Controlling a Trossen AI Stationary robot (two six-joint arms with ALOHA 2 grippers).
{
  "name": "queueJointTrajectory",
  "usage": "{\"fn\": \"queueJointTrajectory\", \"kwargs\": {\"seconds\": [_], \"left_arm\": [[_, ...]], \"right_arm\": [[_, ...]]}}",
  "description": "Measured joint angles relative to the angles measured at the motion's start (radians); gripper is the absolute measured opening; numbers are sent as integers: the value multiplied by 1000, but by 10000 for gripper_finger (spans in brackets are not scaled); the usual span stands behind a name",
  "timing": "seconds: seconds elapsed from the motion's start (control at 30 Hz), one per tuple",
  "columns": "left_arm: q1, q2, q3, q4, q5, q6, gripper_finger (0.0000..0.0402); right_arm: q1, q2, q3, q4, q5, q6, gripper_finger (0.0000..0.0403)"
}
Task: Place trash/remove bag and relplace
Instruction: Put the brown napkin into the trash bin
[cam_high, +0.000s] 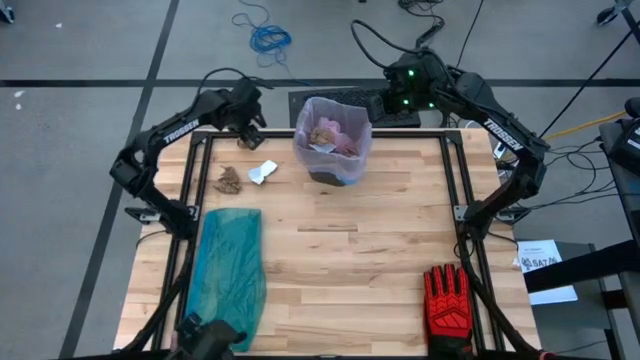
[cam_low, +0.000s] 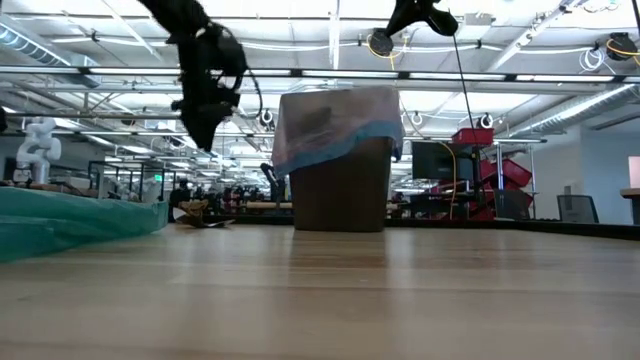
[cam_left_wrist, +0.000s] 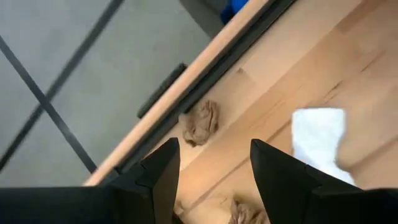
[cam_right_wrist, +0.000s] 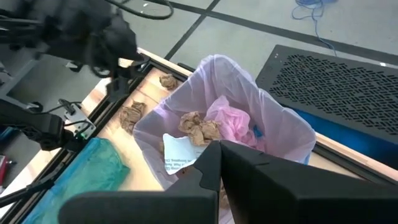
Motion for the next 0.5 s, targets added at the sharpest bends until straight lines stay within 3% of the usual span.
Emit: {"fn": "queueJointTrajectory", "kwargs": {"seconds": [0.2, 0.5], "left_arm": [[108, 76, -117, 104, 71, 1, 191], [144, 276, -129, 177, 101, 34, 191]], "right_arm": [[6, 0, 0, 1, -20, 12, 0], [16, 0, 0, 3, -28, 29, 0]]}}
